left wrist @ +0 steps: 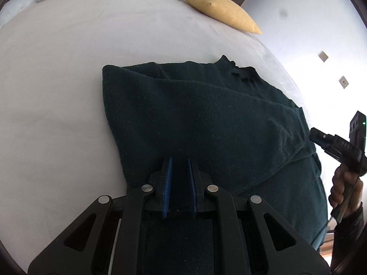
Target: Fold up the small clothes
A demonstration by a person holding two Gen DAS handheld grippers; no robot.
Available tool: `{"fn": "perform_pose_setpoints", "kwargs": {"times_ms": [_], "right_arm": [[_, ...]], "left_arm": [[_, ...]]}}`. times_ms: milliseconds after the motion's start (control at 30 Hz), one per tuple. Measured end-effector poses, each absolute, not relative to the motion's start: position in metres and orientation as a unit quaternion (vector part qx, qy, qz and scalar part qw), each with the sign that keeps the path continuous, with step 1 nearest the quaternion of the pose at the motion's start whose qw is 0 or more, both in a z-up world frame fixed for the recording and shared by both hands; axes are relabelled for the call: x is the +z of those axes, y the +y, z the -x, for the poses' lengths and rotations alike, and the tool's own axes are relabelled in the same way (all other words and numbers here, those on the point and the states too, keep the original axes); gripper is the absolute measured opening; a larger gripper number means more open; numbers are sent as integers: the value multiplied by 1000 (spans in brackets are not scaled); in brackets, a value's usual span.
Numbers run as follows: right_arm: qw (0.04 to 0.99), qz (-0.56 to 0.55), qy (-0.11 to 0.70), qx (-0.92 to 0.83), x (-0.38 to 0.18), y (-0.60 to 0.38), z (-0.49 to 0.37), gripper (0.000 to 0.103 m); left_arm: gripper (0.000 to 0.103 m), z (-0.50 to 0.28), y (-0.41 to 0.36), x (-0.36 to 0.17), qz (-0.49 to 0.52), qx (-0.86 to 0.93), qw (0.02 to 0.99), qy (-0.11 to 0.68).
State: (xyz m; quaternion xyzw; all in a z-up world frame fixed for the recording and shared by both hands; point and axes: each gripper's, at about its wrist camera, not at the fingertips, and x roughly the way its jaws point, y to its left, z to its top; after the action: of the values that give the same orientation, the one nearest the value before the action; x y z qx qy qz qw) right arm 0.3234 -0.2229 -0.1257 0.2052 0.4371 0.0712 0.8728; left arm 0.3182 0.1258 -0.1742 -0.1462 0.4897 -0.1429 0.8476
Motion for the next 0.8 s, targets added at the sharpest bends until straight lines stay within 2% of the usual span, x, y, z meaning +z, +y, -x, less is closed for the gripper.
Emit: {"fn": "perform_pose_setpoints", "kwargs": {"times_ms": [167, 333, 533, 800], "right_arm": [[815, -387, 420, 98, -130, -289, -331, 46], [801, -426, 403, 119, -124, -305, -325, 49], [795, -397, 437, 138, -134, -283, -332, 52], [804, -267, 517, 120, -158, -207, -361, 55]], "left_arm": [[13, -314, 128, -175, 155, -146, 846, 489], [13, -312, 130, -176, 154, -146, 847, 488], [13, -313, 131, -177, 162, -149, 845, 488], [13, -312, 132, -178, 161, -150, 845, 488]]}}
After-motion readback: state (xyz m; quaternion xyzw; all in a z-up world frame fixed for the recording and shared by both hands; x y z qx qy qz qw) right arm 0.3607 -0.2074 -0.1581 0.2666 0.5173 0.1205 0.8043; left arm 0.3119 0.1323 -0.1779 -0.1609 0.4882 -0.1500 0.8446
